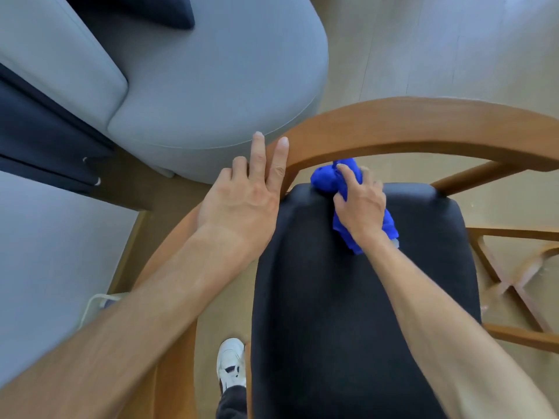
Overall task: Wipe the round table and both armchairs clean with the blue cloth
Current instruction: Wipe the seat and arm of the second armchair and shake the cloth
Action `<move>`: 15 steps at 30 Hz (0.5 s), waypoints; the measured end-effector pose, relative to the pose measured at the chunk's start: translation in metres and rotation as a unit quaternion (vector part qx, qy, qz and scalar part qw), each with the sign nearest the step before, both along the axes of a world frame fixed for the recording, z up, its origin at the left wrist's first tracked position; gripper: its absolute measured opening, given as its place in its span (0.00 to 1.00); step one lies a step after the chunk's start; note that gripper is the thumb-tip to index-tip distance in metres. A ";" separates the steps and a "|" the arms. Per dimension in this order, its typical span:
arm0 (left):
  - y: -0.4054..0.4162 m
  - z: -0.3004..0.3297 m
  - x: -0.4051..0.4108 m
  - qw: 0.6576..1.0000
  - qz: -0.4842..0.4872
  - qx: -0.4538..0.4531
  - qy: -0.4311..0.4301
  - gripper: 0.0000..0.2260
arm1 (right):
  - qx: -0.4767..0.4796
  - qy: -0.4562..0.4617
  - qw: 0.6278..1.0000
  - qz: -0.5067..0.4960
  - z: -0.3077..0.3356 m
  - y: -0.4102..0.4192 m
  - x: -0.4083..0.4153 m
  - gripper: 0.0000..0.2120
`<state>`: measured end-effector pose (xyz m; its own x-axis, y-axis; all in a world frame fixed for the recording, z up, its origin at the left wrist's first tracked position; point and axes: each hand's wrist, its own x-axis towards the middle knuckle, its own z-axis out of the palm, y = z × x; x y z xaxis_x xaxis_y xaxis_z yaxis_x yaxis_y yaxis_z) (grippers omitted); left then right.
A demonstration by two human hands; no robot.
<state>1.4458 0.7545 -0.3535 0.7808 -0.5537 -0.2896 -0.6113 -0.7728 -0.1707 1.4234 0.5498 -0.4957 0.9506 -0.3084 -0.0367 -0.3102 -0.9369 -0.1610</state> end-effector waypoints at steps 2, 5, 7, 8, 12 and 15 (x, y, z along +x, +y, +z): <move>-0.001 0.001 0.001 1.000 0.001 -0.002 0.000 0.33 | 0.016 -0.037 0.999 0.014 0.000 0.023 -0.017 0.26; -0.002 0.001 0.001 1.000 0.002 -0.004 -0.001 0.33 | 0.098 -0.068 0.980 0.160 -0.005 0.081 -0.103 0.27; -0.002 0.003 0.000 1.000 -0.001 -0.001 0.000 0.33 | 0.122 -0.030 0.949 0.290 -0.008 0.118 -0.177 0.24; -0.002 0.004 0.000 1.000 0.000 0.001 0.002 0.33 | 0.116 -0.014 0.923 0.366 -0.008 0.128 -0.205 0.20; -0.003 0.008 0.001 1.000 0.006 0.006 0.017 0.33 | 0.044 0.055 0.804 0.590 -0.006 0.110 -0.178 0.19; -0.003 0.006 0.000 1.000 0.007 0.007 0.023 0.34 | 0.017 -0.027 0.871 0.490 0.001 0.086 -0.077 0.24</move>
<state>1.4456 0.7517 -0.3473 0.7745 -0.5380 -0.3327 -0.6074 -0.7794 -0.1538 1.3465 0.6360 -0.4952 0.7576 0.6523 0.0225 0.6446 -0.7422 -0.1835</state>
